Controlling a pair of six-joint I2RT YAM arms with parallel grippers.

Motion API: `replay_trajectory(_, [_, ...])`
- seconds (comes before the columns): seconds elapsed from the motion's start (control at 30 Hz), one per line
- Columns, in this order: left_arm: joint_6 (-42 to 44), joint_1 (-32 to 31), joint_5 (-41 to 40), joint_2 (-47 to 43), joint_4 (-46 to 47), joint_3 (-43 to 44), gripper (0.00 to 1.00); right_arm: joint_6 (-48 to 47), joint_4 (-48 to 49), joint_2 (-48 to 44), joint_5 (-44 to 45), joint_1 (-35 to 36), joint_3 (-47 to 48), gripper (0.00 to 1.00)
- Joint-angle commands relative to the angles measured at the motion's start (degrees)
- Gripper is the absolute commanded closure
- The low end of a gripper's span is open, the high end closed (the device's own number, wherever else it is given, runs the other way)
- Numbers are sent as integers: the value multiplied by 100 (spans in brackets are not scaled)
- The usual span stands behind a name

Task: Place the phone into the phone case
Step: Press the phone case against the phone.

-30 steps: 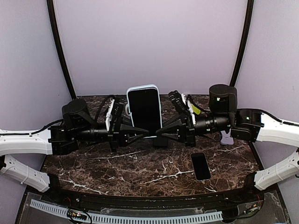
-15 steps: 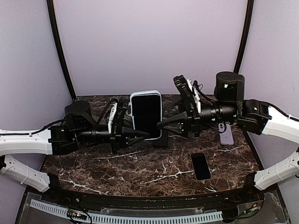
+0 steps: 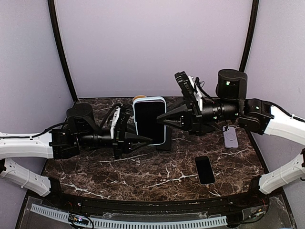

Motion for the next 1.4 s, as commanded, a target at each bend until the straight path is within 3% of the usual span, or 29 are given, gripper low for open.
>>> replay_trajectory(0.0, [29,-24,32,-133,267,44,91,-30,267,-8,-160,-8,54,100])
replay_trajectory(0.23, [274,-24,-230,-522,355,113,48,-56,137,6,-231,-3,-4,100])
replay_trajectory(0.4, [301,-24,-431,-627,134,403,41,-23,103,34,-273,-7,-22,100])
replay_trajectory(0.53, [250,-24,-422,-646,113,573,46,-11,111,36,-268,-3,-31,100])
replay_trajectory(0.7, [184,-24,-309,-552,10,714,72,5,108,36,-270,-2,-23,100])
replay_trajectory(0.8, [195,-24,-233,-514,-57,761,93,5,95,18,-264,-9,-16,100])
replay_trajectory(0.87, [193,-24,-273,-529,-48,738,100,-8,73,1,-229,-4,-13,100])
replay_trajectory(0.93, [196,-24,-304,-568,30,680,100,-21,37,-8,-196,-3,-9,100])
replay_trajectory(0.97, [200,-24,-328,-591,51,654,100,-36,7,-1,-182,-10,-5,94])
replay_trajectory(1.03, [204,-24,-343,-606,63,644,100,-62,-63,29,-173,-3,33,72])
replay_trajectory(1.1, [207,-24,-328,-602,63,638,100,-66,-66,68,-165,-3,77,61])
replay_trajectory(1.2, [213,-24,-305,-601,76,623,100,-39,11,132,-230,-2,124,57])
replay_trajectory(1.37, [227,-24,-320,-642,159,547,100,-32,84,180,-249,-4,117,68])
